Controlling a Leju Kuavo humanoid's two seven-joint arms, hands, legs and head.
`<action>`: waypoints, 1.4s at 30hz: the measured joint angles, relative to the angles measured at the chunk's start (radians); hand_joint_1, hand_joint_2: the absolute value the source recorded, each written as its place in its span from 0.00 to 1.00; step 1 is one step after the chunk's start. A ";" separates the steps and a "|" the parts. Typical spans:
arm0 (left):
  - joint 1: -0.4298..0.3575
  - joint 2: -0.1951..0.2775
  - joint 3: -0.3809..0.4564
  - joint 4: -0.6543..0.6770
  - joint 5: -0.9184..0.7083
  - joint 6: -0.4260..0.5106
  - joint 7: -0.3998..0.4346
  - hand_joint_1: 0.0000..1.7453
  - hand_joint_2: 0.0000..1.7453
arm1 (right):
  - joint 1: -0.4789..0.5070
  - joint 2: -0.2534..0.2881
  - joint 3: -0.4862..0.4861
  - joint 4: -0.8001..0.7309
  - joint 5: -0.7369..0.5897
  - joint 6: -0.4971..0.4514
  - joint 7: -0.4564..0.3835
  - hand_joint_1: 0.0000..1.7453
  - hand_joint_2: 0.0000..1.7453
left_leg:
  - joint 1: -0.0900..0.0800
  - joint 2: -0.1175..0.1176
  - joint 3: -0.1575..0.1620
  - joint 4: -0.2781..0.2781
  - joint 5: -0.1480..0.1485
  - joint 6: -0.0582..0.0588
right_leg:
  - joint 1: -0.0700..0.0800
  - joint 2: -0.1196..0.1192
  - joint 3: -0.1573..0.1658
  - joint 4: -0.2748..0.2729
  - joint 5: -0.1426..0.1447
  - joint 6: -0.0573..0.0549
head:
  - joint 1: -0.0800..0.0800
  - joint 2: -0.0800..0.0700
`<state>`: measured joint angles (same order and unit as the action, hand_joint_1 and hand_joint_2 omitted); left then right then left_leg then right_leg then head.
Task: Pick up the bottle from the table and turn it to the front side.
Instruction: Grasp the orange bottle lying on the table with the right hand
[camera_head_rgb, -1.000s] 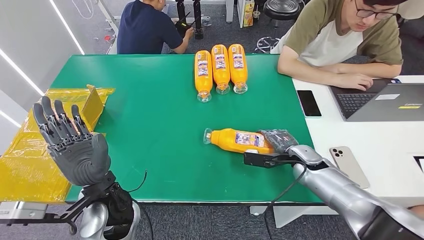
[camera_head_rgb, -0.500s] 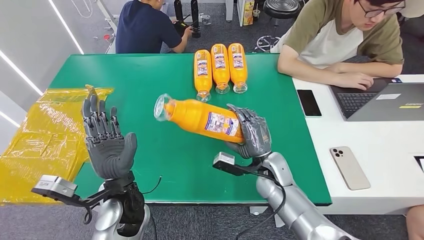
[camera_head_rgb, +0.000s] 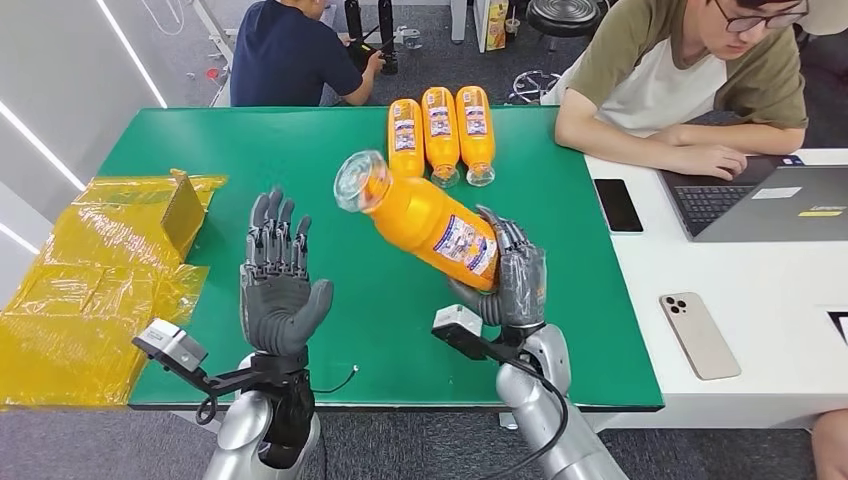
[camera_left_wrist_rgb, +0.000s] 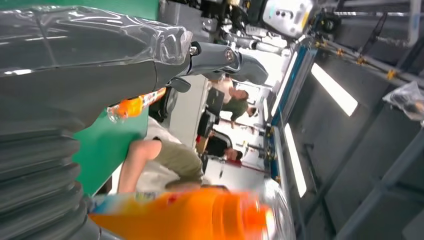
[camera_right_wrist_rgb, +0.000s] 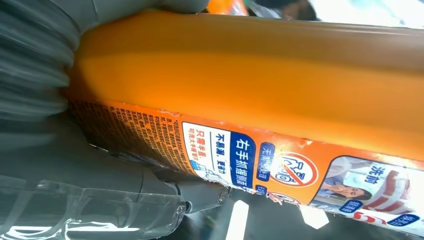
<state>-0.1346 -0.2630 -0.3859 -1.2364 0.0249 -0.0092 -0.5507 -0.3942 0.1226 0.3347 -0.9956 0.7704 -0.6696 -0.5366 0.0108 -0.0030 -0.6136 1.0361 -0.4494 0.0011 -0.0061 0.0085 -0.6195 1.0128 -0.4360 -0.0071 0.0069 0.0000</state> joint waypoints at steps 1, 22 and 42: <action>-0.001 0.000 -0.004 0.003 -0.004 -0.013 0.001 0.00 1.00 | 0.001 -0.003 0.032 0.002 -0.016 0.002 0.048 0.93 1.00 | 0.000 0.000 0.000 0.000 0.000 0.000 | 0.000 0.000 0.000 0.000 0.000 0.000 | 0.000 0.000; -0.010 0.002 0.003 0.011 -0.042 -0.094 0.005 0.00 1.00 | -0.003 -0.120 0.374 -0.056 0.040 0.174 0.219 1.00 1.00 | 0.000 -0.001 -0.001 0.000 0.000 0.000 | 0.000 -0.001 0.000 0.000 0.000 0.000 | 0.000 0.000; -0.012 0.000 0.012 0.016 -0.160 -0.148 0.035 0.00 1.00 | 0.017 -0.138 0.383 -0.119 0.075 0.223 0.180 1.00 1.00 | 0.000 0.000 -0.001 0.000 0.000 0.000 | 0.000 0.000 -0.001 0.000 0.000 0.000 | 0.000 0.000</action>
<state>-0.1469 -0.2628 -0.3738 -1.2200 -0.1350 -0.1576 -0.5158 -0.3777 -0.0153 0.7179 -1.1145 0.8458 -0.4462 -0.3569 0.0107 -0.0034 -0.6145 1.0361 -0.4494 0.0011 -0.0062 0.0081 -0.6202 1.0128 -0.4360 -0.0071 0.0070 0.0000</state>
